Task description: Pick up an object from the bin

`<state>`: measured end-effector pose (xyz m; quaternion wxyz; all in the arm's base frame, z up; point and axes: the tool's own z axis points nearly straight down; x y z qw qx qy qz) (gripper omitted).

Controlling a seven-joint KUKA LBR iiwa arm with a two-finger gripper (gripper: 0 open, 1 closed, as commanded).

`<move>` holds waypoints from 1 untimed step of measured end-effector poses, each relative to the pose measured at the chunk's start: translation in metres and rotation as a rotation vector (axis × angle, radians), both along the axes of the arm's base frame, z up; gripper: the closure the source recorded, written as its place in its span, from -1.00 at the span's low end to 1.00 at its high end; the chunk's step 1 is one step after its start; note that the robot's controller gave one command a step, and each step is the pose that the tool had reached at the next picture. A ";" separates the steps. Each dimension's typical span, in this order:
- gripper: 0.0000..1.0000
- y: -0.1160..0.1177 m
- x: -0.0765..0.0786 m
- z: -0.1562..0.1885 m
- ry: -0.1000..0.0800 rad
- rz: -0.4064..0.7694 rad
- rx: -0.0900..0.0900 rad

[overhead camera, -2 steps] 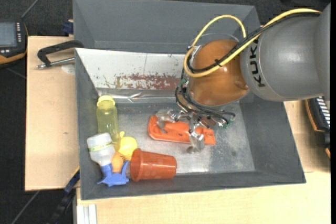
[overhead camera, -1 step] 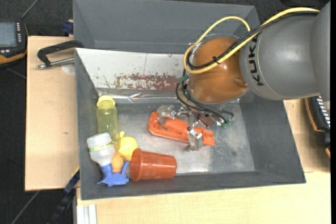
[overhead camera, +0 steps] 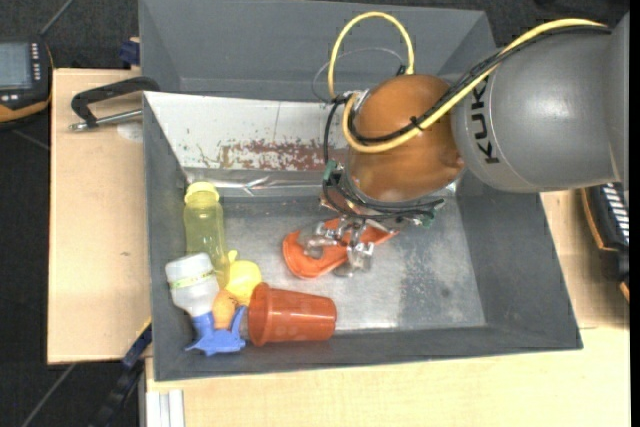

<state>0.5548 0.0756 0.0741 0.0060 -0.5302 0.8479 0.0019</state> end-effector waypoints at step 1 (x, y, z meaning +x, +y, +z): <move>1.00 0.000 0.000 0.000 0.000 0.000 0.001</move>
Offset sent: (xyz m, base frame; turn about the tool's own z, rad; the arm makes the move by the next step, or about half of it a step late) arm 0.0064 -0.0109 -0.0041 -0.0372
